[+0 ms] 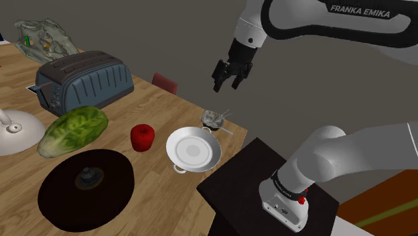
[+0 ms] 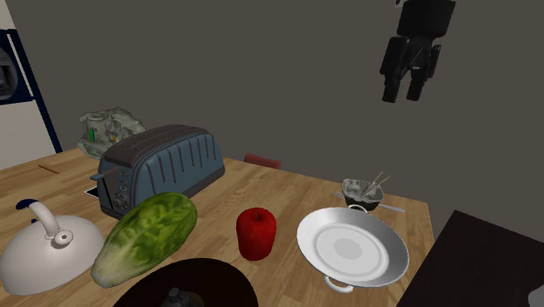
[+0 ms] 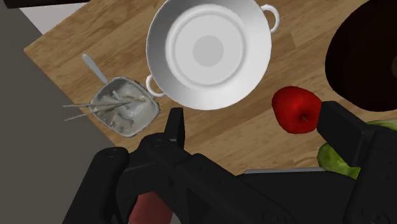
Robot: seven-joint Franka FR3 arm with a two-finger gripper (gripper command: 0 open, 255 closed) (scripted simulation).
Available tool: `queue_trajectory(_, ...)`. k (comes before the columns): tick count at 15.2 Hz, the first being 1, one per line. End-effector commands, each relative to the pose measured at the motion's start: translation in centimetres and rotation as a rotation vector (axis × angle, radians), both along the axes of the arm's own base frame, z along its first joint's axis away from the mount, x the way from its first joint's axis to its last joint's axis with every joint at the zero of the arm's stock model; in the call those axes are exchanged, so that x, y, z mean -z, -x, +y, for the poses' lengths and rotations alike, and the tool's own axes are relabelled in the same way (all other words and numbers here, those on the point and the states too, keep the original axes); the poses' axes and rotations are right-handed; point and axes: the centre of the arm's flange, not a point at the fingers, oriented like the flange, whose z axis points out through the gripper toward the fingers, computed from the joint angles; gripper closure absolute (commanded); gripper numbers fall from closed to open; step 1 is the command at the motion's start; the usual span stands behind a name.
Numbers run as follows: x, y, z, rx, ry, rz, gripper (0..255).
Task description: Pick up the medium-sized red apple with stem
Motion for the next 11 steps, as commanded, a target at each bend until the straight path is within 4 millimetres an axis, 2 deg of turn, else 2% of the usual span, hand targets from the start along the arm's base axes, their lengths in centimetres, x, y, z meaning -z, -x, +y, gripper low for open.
queue_trajectory(1,1.8,-1.2,1.9,0.041,-0.002,0.006,0)
queue_trajectory(11,9.8,-8.2,10.0,0.234,-0.004,0.037,0)
